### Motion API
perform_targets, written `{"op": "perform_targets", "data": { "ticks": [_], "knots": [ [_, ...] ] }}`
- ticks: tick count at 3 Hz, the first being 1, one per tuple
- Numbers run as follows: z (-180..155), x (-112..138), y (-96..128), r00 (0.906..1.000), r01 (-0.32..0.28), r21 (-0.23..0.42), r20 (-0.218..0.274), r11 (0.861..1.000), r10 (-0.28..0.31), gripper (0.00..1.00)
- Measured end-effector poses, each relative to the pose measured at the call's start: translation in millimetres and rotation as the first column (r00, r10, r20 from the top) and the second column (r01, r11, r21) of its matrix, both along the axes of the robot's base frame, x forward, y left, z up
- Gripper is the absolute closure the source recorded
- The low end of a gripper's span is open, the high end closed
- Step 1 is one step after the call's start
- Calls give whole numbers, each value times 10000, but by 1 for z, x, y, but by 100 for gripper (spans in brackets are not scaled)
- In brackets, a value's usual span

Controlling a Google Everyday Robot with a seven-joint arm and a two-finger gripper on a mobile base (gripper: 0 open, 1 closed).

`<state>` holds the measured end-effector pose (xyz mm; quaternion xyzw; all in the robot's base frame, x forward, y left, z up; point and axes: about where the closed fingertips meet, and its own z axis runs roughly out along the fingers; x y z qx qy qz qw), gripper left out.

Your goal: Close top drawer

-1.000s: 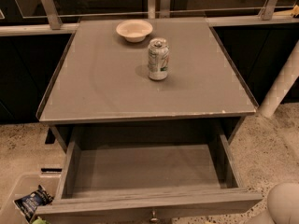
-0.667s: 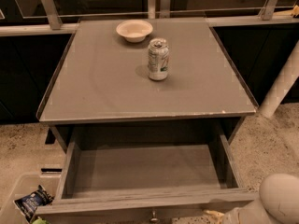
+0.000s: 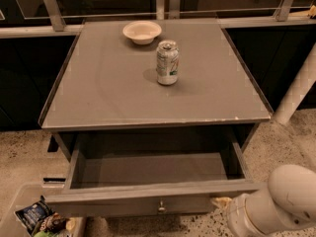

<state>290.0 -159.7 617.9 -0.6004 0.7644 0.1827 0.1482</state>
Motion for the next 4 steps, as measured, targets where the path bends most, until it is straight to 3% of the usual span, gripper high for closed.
{"op": "perform_targets", "data": {
  "ticks": [1,2,3,4],
  "knots": [
    [23,39,2,9970,578,-63,515,9983,-574,0],
    [40,81,10,9958,775,-122,507,9969,-767,0],
    [39,117,24,9991,416,-74,30,9991,-416,0],
    [24,135,33,9989,122,158,-444,9998,-115,0]
  ]
}}
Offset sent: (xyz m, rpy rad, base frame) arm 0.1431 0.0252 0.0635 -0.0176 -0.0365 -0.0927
